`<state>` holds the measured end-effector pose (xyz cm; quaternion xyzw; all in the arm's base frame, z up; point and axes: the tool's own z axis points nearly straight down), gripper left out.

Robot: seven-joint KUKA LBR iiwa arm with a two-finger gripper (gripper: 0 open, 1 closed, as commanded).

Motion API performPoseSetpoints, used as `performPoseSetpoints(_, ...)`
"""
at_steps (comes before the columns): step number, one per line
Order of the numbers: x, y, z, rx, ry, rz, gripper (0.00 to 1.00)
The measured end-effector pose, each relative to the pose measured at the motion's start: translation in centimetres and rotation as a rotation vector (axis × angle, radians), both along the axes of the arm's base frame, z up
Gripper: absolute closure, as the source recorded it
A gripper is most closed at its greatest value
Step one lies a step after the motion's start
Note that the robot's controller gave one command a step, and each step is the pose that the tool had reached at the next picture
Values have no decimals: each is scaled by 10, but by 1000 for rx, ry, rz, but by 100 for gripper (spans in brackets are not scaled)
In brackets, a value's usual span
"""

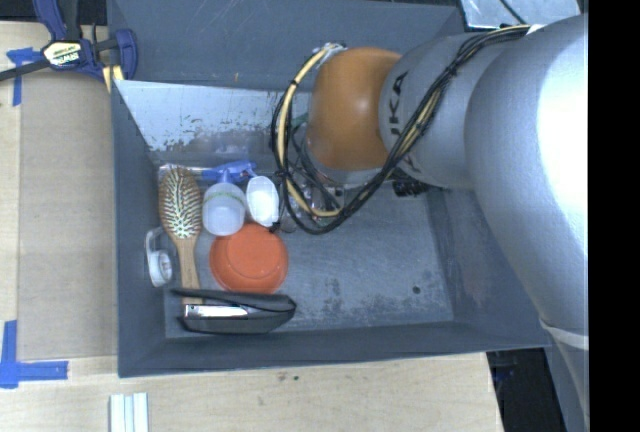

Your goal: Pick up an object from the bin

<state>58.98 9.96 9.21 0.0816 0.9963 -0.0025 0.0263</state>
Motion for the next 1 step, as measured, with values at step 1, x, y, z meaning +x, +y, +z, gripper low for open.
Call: performPoseSetpoints(1, -14, -12, -9, 1, 16, -53, 100)
